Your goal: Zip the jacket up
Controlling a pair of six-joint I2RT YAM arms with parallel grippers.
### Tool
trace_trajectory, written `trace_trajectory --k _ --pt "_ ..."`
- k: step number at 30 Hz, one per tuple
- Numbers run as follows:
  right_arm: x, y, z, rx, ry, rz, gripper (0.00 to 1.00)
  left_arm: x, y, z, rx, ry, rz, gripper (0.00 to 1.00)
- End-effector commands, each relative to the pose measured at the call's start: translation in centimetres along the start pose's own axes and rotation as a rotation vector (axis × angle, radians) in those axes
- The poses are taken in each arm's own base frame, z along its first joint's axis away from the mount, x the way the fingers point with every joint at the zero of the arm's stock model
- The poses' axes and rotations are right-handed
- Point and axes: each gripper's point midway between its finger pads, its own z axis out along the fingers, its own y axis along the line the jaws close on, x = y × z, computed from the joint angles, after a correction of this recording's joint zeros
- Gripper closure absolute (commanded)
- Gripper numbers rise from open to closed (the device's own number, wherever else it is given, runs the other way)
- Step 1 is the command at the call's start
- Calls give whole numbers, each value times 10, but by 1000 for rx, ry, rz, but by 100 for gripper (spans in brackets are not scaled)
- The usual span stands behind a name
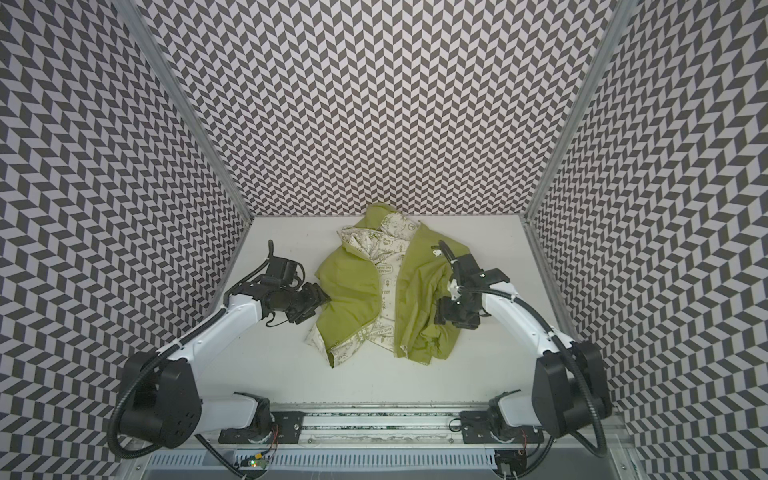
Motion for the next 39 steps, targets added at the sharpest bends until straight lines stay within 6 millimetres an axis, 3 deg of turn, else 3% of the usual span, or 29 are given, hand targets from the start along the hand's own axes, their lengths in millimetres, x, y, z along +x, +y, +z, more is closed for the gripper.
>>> trace_trajectory --k 1,3,4,7,10,18,20,23,24,29,32,36,39 --pt "4 10 21 -46 34 10 27 2 -15 -26 -22 -40 88 32" --pt "6 7 35 -50 58 29 28 10 -30 -29 -16 -27 146 32" --pt "6 1 42 -35 66 45 34 16 -40 -28 -1 -11 176 32" --pt "0 -21 47 1 73 110 76 36 -62 -17 32 43 238 34" --pt "-14 -48 27 17 26 191 98 53 -81 -2 80 92 281 35" --pt "-53 -128 -56 119 -180 395 99 89 -114 35 142 213 365 34" --pt "-59 -140 -68 110 -225 445 93 97 -121 43 151 238 383 34" --pt "-66 -147 -77 90 -244 484 69 106 -132 54 166 272 412 33" --pt "-68 -145 -79 83 -243 479 60 108 -135 57 169 281 418 33" --pt "-71 -121 -96 12 -308 418 36 109 -142 72 163 303 436 35" --pt "-64 -81 -96 -48 -311 307 32 107 -145 82 161 310 443 35" --pt "-29 -10 -57 -150 -154 153 33 107 -147 102 155 337 446 35" --pt "-3 23 -28 -204 -62 108 33 107 -151 119 168 355 446 35"
